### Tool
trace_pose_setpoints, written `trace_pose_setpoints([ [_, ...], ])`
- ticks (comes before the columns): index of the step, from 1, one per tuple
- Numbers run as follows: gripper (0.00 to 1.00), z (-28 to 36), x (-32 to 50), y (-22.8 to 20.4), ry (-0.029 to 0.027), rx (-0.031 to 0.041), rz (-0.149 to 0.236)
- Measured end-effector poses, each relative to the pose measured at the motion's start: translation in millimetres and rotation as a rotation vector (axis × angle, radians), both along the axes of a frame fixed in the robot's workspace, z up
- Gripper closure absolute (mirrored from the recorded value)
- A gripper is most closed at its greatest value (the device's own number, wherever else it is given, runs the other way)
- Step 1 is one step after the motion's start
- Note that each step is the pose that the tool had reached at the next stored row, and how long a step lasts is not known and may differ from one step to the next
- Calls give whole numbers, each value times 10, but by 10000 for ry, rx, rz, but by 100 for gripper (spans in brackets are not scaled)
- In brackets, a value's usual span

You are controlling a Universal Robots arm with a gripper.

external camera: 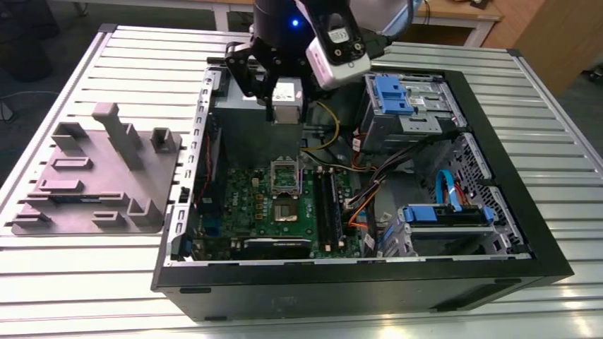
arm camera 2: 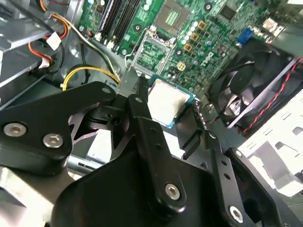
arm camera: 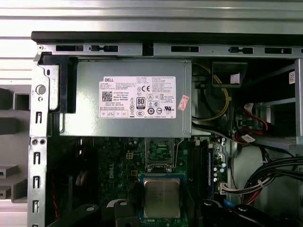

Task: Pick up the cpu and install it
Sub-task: 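Pick up the cpu and move it towards the insertion slot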

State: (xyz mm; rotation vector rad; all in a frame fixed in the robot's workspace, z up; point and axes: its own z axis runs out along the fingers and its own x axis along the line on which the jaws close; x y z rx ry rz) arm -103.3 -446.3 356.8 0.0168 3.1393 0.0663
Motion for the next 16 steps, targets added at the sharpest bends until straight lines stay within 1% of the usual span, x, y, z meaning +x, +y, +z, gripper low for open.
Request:
trace_pose_setpoints([
  [9,53,-15,0,-152,0,0,0],
  [11,53,-16,-1,-166,0,1,0],
  [16,53,-16,1,-167,0,0,0],
])
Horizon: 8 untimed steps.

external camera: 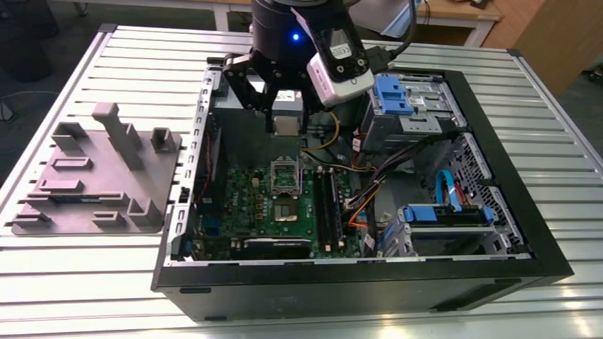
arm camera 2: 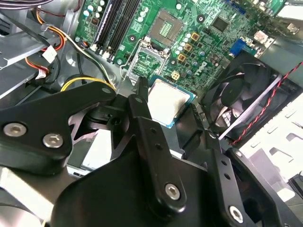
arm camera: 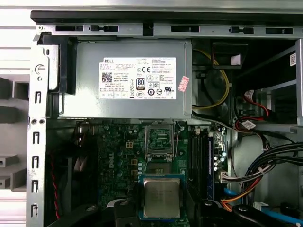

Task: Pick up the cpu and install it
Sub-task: 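Pick up the cpu and move it towards the insertion slot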

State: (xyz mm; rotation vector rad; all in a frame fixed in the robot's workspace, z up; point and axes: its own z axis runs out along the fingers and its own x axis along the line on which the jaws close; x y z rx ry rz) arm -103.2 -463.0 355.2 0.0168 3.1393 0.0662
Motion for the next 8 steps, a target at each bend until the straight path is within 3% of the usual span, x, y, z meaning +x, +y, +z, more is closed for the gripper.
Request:
trace_pose_setpoints([
  [8,53,-6,115,-2,1,1,0],
])
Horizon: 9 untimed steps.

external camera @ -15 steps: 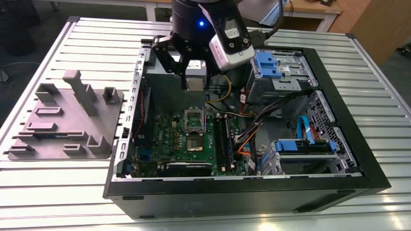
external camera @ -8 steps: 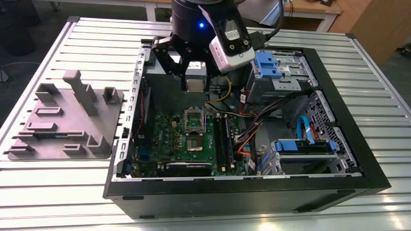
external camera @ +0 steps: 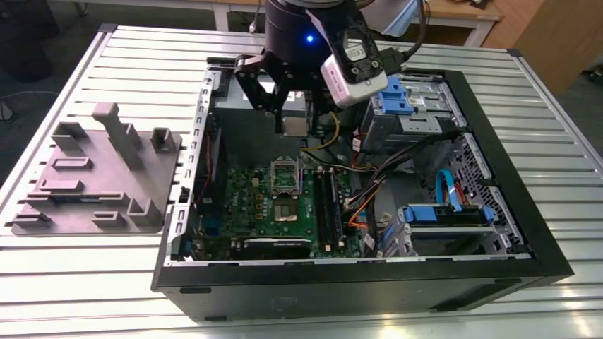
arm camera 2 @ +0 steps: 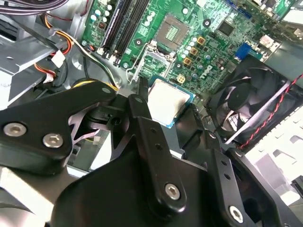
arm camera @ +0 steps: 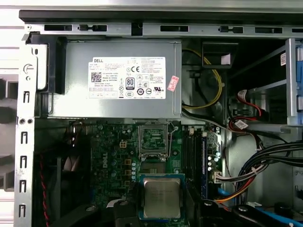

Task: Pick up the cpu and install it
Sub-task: 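Pick up the cpu and move it towards the insertion slot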

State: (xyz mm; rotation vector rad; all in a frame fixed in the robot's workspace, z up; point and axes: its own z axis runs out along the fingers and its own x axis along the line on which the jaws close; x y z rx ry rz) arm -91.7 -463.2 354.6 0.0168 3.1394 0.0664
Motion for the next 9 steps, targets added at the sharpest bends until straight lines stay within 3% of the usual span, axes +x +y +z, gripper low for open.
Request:
trace_pose_setpoints([
  [3,53,-11,2,1,0,0,-2],
  [9,53,-109,3,-1,0,-1,0],
])
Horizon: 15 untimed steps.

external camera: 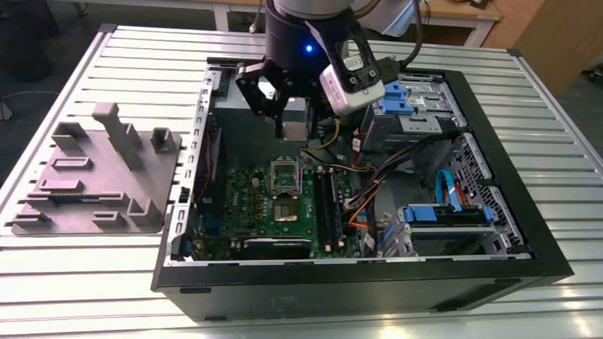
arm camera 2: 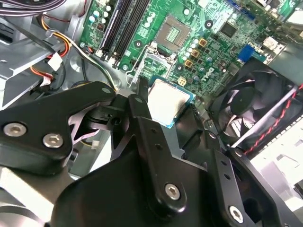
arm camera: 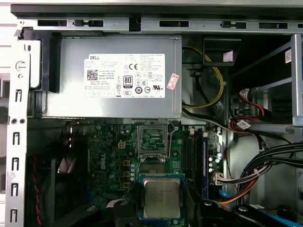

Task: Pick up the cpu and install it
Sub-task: 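Pick up the cpu and move it towards the insertion slot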

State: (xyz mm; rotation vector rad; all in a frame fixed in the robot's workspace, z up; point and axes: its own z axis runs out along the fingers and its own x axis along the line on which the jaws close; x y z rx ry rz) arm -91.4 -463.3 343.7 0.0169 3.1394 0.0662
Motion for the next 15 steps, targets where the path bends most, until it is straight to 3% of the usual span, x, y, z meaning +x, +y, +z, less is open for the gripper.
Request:
trace_pose_setpoints([
  [5,53,-83,0,0,-1,2,0],
  [11,53,-92,0,0,-1,3,0],
  [15,53,-154,0,0,0,1,0],
])
